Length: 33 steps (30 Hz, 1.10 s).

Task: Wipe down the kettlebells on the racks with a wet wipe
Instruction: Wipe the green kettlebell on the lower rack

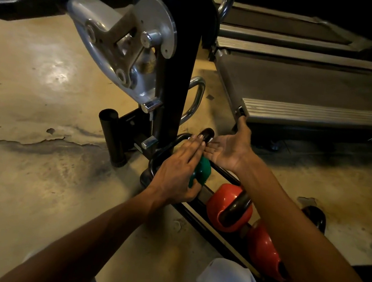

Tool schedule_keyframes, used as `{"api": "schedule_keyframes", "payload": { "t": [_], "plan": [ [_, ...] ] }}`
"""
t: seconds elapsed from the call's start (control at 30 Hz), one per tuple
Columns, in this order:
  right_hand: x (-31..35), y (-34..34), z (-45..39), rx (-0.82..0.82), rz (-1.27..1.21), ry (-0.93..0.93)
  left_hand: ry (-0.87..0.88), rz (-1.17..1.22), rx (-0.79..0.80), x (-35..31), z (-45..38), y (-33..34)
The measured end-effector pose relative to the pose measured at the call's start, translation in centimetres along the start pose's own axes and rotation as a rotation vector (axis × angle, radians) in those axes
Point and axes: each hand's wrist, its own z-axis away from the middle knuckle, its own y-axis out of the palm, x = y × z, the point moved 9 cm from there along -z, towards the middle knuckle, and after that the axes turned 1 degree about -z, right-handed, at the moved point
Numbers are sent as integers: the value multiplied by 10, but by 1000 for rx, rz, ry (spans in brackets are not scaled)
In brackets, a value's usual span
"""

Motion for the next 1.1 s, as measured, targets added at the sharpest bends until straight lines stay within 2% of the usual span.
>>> {"api": "schedule_keyframes", "payload": {
  "t": [0.17,0.27,0.77,1.1],
  "plan": [
    [0,-17,-7,-20,14,4,-5,14,35,1,0,2],
    [-9,-15,-7,35,71,49,-2,28,41,3,-2,4],
    [-19,-20,2,-53,49,3,-22,52,53,1,2,0],
    [-39,-15,7,-9,101,12,8,59,67,3,0,-8]
  ]
}}
